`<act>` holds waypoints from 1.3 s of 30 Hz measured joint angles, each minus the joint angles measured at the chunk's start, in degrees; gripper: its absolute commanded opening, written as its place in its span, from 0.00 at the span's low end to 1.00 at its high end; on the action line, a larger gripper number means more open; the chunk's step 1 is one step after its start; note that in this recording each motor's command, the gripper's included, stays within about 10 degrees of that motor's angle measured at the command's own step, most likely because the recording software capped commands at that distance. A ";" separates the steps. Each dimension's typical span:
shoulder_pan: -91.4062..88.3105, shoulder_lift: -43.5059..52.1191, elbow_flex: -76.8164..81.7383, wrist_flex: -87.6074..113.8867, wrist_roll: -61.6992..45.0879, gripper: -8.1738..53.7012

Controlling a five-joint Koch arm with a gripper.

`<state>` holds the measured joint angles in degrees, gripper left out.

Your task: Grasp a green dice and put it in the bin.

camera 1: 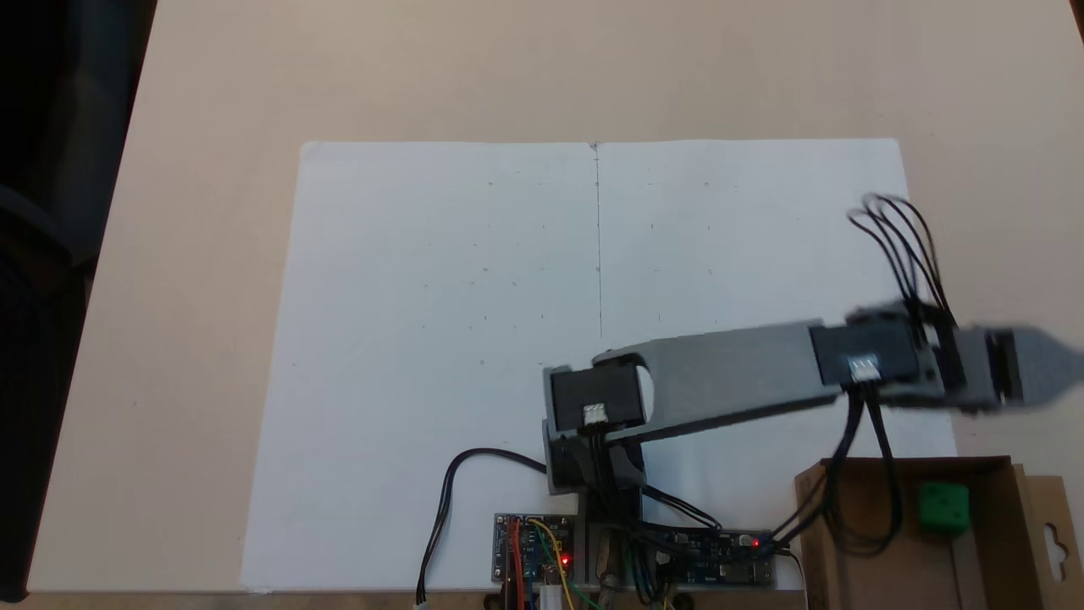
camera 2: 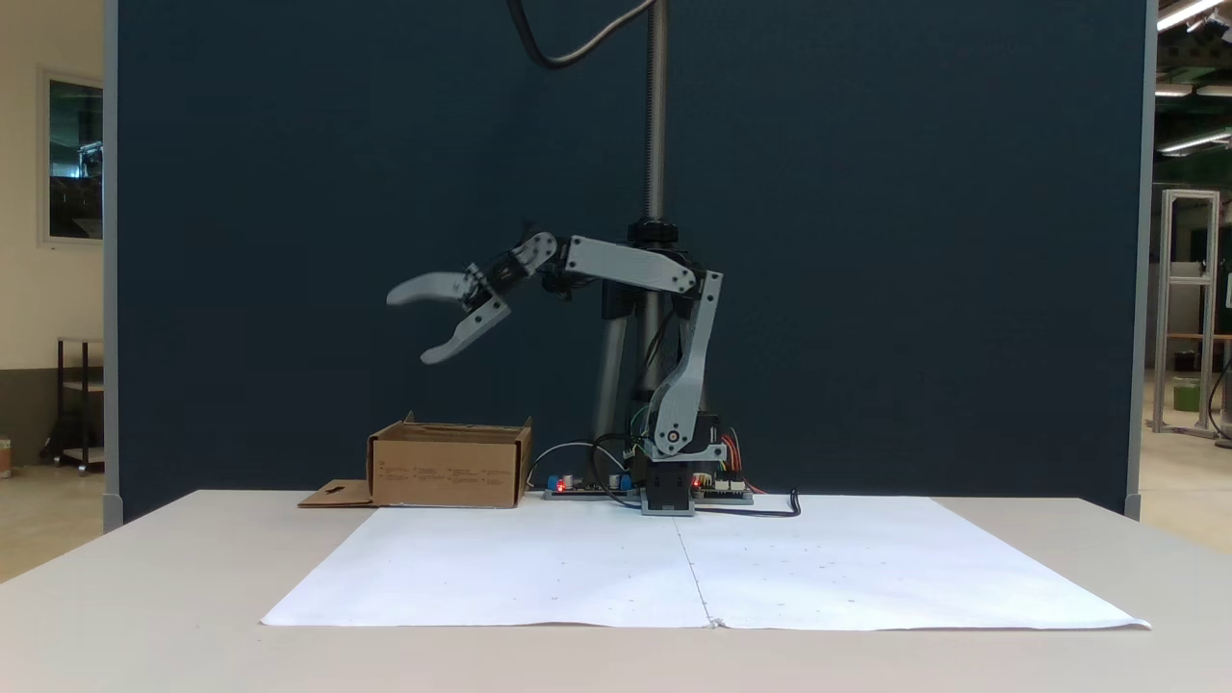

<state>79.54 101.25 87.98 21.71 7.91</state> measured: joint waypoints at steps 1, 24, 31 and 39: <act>-3.60 0.26 0.00 0.00 0.00 0.84; -77.78 12.83 26.02 0.00 0.00 0.85; -80.16 24.26 42.54 -8.44 -0.70 0.85; -78.22 27.86 66.88 -25.84 -8.44 0.85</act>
<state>1.32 129.11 154.86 -4.13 -0.53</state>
